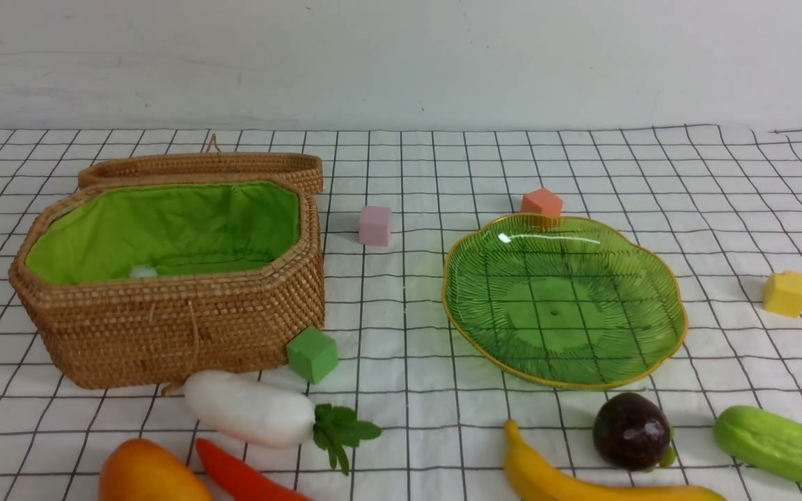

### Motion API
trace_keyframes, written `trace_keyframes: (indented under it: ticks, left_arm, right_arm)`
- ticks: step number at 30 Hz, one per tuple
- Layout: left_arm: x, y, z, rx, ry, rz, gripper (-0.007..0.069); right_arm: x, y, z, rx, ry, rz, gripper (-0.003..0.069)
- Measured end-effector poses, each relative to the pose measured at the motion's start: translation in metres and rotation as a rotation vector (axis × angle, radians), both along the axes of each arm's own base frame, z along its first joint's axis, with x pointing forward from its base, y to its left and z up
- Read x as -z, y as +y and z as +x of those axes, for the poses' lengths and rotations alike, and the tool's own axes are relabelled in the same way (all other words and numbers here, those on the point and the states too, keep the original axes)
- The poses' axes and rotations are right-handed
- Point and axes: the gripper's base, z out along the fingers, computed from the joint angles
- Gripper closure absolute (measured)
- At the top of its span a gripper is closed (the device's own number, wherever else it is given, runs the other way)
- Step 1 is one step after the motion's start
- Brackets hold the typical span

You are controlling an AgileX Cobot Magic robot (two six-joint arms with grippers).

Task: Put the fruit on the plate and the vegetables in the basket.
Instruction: Grab the mango with your left arm and place it on the right plate

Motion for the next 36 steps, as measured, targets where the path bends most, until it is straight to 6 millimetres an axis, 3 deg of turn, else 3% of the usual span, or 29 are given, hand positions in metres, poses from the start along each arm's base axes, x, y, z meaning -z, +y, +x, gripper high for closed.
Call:
trace_keyframes:
  ticks: [4,8,10,14,18,21,24,28,30,31,33,36]
  left_arm:
    - [-0.035,0.003,-0.009,-0.018,-0.159,-0.054,0.0386]
    - [-0.099,0.002,-0.029,0.010,-0.285,-0.055,0.0386]
    - [-0.129,0.000,-0.034,0.035,-0.277,-0.039,0.0386]
    - [-0.158,-0.007,-0.024,0.085,-0.134,0.016,0.0386]
    - [-0.156,-0.013,-0.001,0.129,0.098,0.083,0.0386]
    - [-0.134,-0.015,0.021,0.137,0.330,0.187,0.0386]
    - [-0.122,-0.016,0.029,0.152,0.438,0.205,0.0386]
    - [-0.091,-0.020,0.047,0.225,0.786,0.222,0.0365]
    - [-0.085,-0.021,0.051,0.248,0.871,0.239,0.0347]
    - [-0.081,-0.022,0.060,0.281,0.983,0.267,0.0301]
    - [-0.079,-0.023,0.065,0.295,1.029,0.275,0.0270]
    - [-0.067,-0.024,0.083,0.319,1.168,0.265,0.0126]
  right_arm:
    - [0.000,0.000,0.000,0.000,0.000,0.001,0.0416]
    - [0.000,0.000,0.000,0.000,0.000,0.001,0.0416]
    - [0.000,0.000,0.000,0.000,0.000,0.001,0.0416]
    - [0.000,0.000,0.000,0.000,0.000,0.001,0.0416]
    - [0.000,0.000,0.000,0.000,0.000,0.001,0.0416]
    - [0.000,0.000,0.000,0.000,0.000,0.001,0.0416]
    - [0.000,0.000,0.000,0.000,0.000,0.001,0.0416]
    - [0.000,0.000,0.000,0.000,0.000,0.001,0.0416]
    - [0.000,0.000,0.000,0.000,0.000,0.001,0.0416]
    - [0.000,0.000,0.000,0.000,0.000,0.001,0.0416]
    - [0.000,0.000,0.000,0.000,0.000,0.001,0.0416]
    - [0.000,0.000,0.000,0.000,0.000,0.001,0.0416]
